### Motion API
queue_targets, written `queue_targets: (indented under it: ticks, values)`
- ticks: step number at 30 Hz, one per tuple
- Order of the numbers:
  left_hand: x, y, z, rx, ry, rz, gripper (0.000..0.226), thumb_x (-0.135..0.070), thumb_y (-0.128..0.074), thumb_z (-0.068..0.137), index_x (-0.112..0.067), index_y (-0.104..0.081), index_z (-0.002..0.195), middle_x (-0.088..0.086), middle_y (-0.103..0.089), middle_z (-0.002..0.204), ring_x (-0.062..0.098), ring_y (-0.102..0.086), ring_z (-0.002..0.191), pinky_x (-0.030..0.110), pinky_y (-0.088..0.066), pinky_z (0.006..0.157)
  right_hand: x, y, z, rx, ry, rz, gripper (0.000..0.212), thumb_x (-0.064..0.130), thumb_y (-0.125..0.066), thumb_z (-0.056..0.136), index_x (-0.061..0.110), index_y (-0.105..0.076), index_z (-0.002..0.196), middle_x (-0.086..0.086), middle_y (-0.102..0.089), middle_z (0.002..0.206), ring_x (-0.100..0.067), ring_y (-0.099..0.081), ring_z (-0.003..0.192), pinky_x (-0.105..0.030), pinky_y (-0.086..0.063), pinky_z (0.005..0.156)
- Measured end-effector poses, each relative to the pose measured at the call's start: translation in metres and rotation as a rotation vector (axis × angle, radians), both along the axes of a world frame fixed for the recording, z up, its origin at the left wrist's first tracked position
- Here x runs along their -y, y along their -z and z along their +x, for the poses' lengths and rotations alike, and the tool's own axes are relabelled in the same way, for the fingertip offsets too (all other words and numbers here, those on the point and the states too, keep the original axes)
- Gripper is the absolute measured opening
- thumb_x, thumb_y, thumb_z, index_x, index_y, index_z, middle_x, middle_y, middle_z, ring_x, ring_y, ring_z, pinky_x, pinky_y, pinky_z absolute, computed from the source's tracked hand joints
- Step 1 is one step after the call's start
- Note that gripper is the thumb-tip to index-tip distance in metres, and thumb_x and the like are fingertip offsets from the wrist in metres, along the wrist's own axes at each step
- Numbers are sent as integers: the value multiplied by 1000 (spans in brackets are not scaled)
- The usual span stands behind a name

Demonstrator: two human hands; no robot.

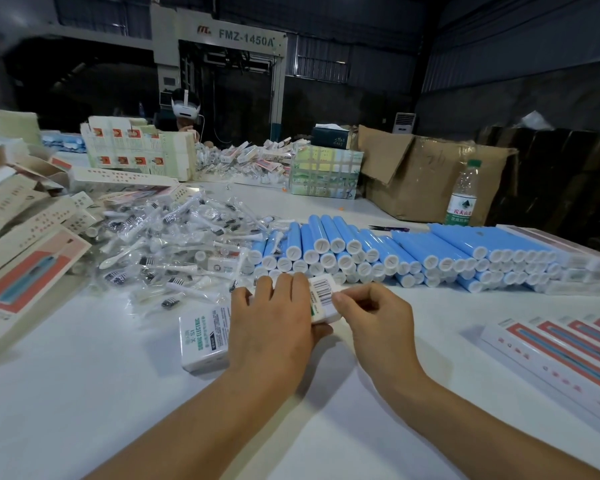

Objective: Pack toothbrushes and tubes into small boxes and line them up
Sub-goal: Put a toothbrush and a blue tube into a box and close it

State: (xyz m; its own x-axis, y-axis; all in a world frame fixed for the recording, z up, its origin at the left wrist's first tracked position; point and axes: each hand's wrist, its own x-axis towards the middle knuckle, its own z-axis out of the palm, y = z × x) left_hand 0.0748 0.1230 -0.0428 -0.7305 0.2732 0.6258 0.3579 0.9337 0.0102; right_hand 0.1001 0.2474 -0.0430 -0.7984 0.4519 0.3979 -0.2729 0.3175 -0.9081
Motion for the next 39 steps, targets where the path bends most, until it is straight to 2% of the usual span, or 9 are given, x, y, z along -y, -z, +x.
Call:
queue_targets:
  ticks: [3,14,17,20,24,30,35,37,39]
  values:
    - [-1,2,1,-36,8,-11,64,-57,-82,56,-10,-64,96,5,-64,83,27,-60,75,41,-44,66,1,0,0,-3,-7,3,16,10,-70,82,19,-67,69,13,-66,65,2,-58,62,-10,-44,57]
    - [-2,2,4,-137,29,-81,73,-54,-90,41,-3,-69,89,8,-63,73,26,-60,63,40,-48,57,0,1,0,74,-41,-15,14,9,-68,84,13,-66,70,8,-62,58,1,-54,57,-14,-45,58]
    - [-1,-3,9,-55,14,-120,72,-66,-74,62,-8,-62,103,4,-62,88,23,-59,78,40,-45,67,1,0,-1,94,-75,-98,11,10,-66,86,18,-66,79,8,-62,64,-3,-53,60,-22,-43,62]
    - [-2,1,7,-35,-1,-147,71,-70,-47,81,-14,-42,124,0,-53,112,21,-51,102,39,-36,84,1,1,0,92,-70,-32,16,9,-64,87,24,-67,79,7,-66,72,-3,-56,64,-19,-45,64]
    - [-3,1,11,-96,32,-131,65,-62,-80,50,-8,-65,83,5,-60,73,24,-59,66,39,-47,60,1,2,2,53,-31,98,23,8,-62,88,25,-64,73,8,-65,70,3,-56,66,-8,-43,61]
    - [-7,3,10,-158,7,-152,55,-46,-92,44,-10,-64,75,5,-57,66,23,-56,60,37,-45,56,2,3,4,52,-22,149,26,2,-59,88,21,-63,71,7,-63,69,3,-55,64,-9,-43,59]
    - [-4,1,10,-84,50,-188,60,-54,-86,52,-11,-64,86,3,-59,75,21,-58,68,37,-45,62,2,-1,3,86,-74,62,24,4,-57,89,18,-66,72,10,-62,59,2,-51,55,-11,-42,52]
    - [-3,-7,5,32,39,-100,61,-65,-63,75,-17,-51,110,-1,-56,101,20,-55,93,36,-38,75,0,-4,2,85,-111,-50,25,10,-54,93,20,-69,75,12,-58,54,3,-49,52,-12,-41,52]
    - [3,-22,-6,128,89,122,56,-73,-39,81,-25,-41,110,-7,-51,106,17,-50,96,33,-32,72,-4,-9,1,44,-112,-181,27,16,-49,97,23,-71,82,13,-56,56,1,-48,55,-17,-41,57]
